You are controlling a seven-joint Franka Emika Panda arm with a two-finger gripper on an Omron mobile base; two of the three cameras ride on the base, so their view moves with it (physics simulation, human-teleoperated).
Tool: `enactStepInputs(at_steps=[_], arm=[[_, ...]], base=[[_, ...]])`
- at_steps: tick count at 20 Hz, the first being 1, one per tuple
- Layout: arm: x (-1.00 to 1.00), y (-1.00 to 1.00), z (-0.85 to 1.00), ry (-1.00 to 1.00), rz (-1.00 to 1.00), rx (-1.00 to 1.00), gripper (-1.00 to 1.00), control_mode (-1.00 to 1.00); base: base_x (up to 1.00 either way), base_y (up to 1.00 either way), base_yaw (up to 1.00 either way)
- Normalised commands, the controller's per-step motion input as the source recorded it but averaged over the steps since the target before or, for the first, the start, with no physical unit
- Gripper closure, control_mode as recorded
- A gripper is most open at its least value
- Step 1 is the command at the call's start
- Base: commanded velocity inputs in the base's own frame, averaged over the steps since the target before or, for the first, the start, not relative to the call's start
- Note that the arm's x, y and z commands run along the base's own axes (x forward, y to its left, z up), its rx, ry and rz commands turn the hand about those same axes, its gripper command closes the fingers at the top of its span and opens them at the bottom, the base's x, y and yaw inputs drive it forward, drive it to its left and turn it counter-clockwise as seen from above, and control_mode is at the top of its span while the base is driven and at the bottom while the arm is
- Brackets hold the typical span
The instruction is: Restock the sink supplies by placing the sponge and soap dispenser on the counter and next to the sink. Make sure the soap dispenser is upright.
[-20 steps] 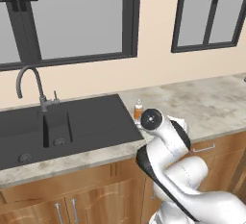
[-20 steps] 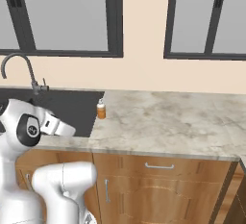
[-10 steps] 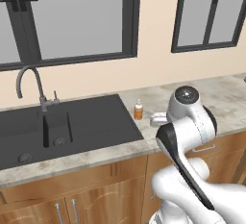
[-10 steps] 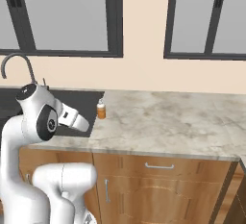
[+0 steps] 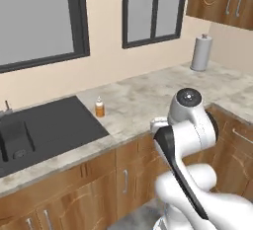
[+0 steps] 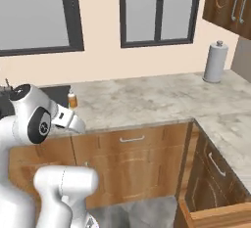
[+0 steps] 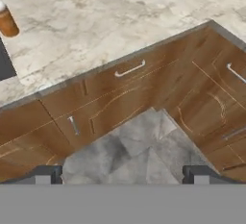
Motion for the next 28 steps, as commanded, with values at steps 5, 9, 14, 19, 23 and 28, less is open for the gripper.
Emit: enactStepInputs(at_steps=[5, 9, 14, 19, 23, 28], arm=[[0.00, 0.00, 0.00, 0.00, 0.00, 0.00, -1.00, 1.00], [0.00, 0.00, 0.00, 0.00, 0.00, 0.00, -1.00, 1.00], [0.00, 0.00, 0.00, 0.00, 0.00, 0.00, -1.00, 1.00], [0.00, 0.00, 0.00, 0.00, 0.00, 0.00, -1.00, 1.00], [0.00, 0.00, 0.00, 0.00, 0.00, 0.00, -1.00, 1.00], [0.00, 0.00, 0.00, 0.00, 0.00, 0.00, -1.00, 1.00]], base=[[-0.54, 0.01, -0.87], [-0.11, -0.04, -0.81], [0.00, -0.47, -0.73], [0.00, -0.70, -0.65], [0.00, -0.43, -0.63], [0.13, 0.00, -0.52]])
